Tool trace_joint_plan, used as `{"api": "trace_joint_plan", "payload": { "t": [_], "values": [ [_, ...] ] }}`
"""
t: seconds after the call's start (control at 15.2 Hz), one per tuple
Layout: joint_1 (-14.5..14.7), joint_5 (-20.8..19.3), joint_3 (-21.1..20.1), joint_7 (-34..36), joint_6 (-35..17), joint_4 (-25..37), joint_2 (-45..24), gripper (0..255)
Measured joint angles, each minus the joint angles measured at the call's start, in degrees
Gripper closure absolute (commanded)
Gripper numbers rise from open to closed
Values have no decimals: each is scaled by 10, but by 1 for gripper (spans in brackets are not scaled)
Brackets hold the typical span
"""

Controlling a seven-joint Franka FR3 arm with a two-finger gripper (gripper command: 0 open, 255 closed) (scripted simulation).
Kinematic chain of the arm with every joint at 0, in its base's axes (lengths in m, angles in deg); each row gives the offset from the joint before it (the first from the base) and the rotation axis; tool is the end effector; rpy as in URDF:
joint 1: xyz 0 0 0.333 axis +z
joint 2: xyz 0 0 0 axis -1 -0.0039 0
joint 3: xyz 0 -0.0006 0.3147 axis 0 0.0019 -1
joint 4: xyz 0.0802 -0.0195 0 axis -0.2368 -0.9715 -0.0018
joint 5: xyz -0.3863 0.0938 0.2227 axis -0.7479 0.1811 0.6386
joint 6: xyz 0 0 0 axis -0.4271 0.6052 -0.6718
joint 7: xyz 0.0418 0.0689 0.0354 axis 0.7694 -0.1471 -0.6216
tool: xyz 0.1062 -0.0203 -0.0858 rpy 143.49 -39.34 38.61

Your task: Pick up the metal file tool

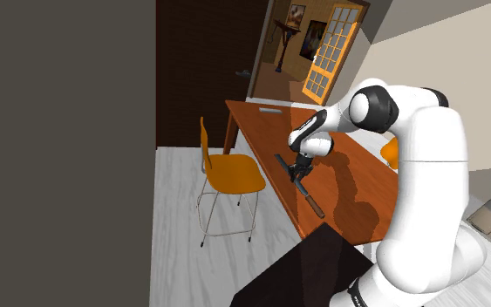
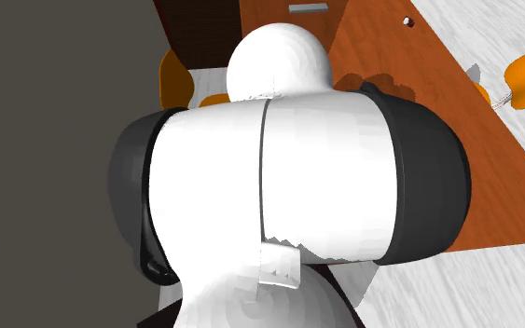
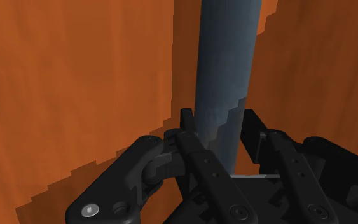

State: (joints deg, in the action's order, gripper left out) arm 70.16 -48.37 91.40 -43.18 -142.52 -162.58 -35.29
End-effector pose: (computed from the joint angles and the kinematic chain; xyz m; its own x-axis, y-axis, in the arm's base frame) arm 0.5260 -0.3758 0.0792 0.9229 -0.3844 -0.0217 -0.3839 -0.9230 0.0252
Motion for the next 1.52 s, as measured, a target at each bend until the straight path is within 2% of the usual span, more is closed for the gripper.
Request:
{"api": "trace_joint_plan", "payload": {
  "t": [0.59, 1.52],
  "values": [
    [1, -1, 1, 1, 3, 0, 2, 255],
    [19, -31, 25, 18, 74, -8, 84, 255]
  ]
}}
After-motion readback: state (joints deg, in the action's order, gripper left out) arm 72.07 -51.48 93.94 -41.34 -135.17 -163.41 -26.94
